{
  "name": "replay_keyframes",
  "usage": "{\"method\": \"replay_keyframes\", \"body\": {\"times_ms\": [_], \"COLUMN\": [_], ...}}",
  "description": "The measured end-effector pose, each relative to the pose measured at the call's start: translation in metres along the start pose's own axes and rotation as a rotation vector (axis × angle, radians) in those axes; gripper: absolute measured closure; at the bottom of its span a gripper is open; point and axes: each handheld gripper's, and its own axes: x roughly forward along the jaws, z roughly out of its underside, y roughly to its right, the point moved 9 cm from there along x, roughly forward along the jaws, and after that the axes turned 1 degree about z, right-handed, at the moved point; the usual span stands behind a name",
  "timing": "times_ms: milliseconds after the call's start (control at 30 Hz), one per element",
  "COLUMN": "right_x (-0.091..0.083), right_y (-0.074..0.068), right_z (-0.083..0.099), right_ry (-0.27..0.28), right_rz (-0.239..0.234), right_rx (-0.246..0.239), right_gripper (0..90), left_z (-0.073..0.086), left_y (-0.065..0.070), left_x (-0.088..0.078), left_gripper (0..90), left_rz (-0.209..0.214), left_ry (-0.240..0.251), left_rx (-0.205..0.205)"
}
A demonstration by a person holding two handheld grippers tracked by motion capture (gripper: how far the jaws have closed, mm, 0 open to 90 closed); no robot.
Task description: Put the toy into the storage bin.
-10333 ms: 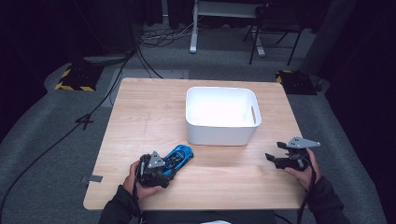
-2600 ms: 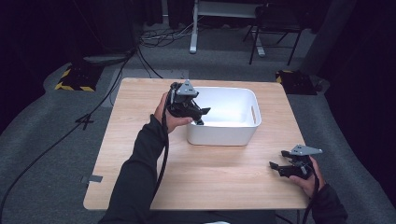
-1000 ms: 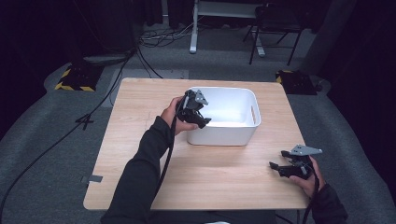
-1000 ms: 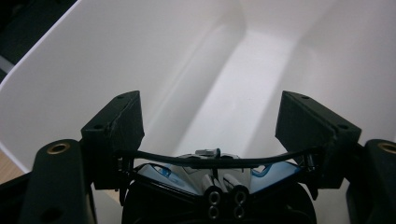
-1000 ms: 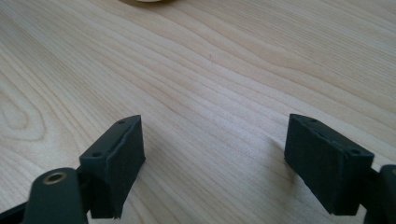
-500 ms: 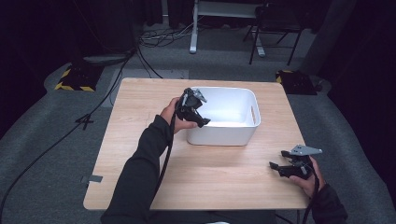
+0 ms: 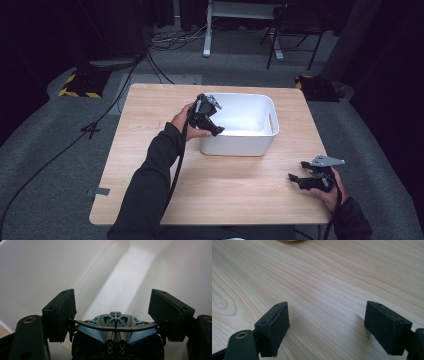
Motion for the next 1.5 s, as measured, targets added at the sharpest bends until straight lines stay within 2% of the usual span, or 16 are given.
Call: {"method": "replay_keyframes", "body": {"times_ms": [167, 233, 267, 300, 500, 567, 600, 667, 833, 867, 900, 933, 1100, 1167, 1200, 1500], "right_x": [0.0, 0.0, 0.0, 0.0, 0.0, 0.0, 0.0, 0.0, 0.0, 0.0, 0.0, 0.0, 0.0, 0.0, 0.0, 0.0], "right_y": [0.0, 0.0, 0.0, 0.0, 0.0, 0.0, 0.0, 0.0, 0.0, 0.0, 0.0, 0.0, 0.0, 0.0, 0.0, 0.0], "right_z": [0.0, 0.0, 0.0, 0.0, 0.0, 0.0, 0.0, 0.0, 0.0, 0.0, 0.0, 0.0, 0.0, 0.0, 0.0, 0.0], "right_ry": [0.0, 0.001, 0.0, -0.001, 0.0, 0.001, 0.001, 0.0, 0.001, 0.0, 0.0, 0.0, 0.0, 0.001, 0.001, 0.0], "right_rz": [0.001, 0.002, 0.001, 0.0, 0.0, 0.002, 0.001, 0.001, 0.0, 0.0, 0.001, 0.0, 0.001, 0.001, 0.0, 0.001], "right_rx": [0.0, 0.003, 0.0, -0.001, 0.001, 0.003, 0.001, 0.0, 0.001, 0.002, -0.001, 0.0, -0.001, 0.005, 0.004, 0.001], "right_gripper": [20.0, 20.0, 20.0, 20.0, 20.0, 20.0, 20.0, 20.0, 20.0, 20.0, 20.0, 20.0, 20.0, 20.0, 20.0, 20.0], "left_z": [0.0, 0.0, 0.002, 0.0, 0.001, 0.001, -0.002, -0.001, -0.001, -0.001, -0.002, -0.002, -0.003, -0.003, -0.003, -0.002], "left_y": [0.0, -0.001, 0.001, -0.001, 0.0, 0.0, 0.001, 0.002, 0.001, 0.0, 0.002, 0.0, -0.001, -0.001, -0.003, -0.003], "left_x": [-0.001, -0.001, -0.002, -0.002, -0.004, -0.007, -0.006, -0.007, -0.01, -0.012, -0.013, -0.015, -0.02, -0.021, -0.022, -0.021], "left_gripper": [20.7, 20.6, 20.6, 20.6, 21.2, 21.1, 21.1, 21.1, 20.9, 21.0, 21.1, 21.2, 21.3, 21.7, 21.7, 22.2], "left_rz": [-0.005, -0.01, -0.005, -0.009, -0.003, -0.005, -0.008, -0.001, -0.015, -0.017, -0.003, -0.02, -0.024, -0.022, -0.047, -0.053], "left_ry": [0.012, 0.02, 0.019, 0.039, 0.059, 0.084, 0.123, 0.125, 0.156, 0.17, 0.181, 0.184, 0.219, 0.225, 0.229, 0.228], "left_rx": [-0.018, -0.009, -0.037, -0.017, -0.022, -0.032, -0.062, -0.078, -0.09, -0.079, -0.083, -0.077, -0.087, -0.09, -0.082, -0.084]}}
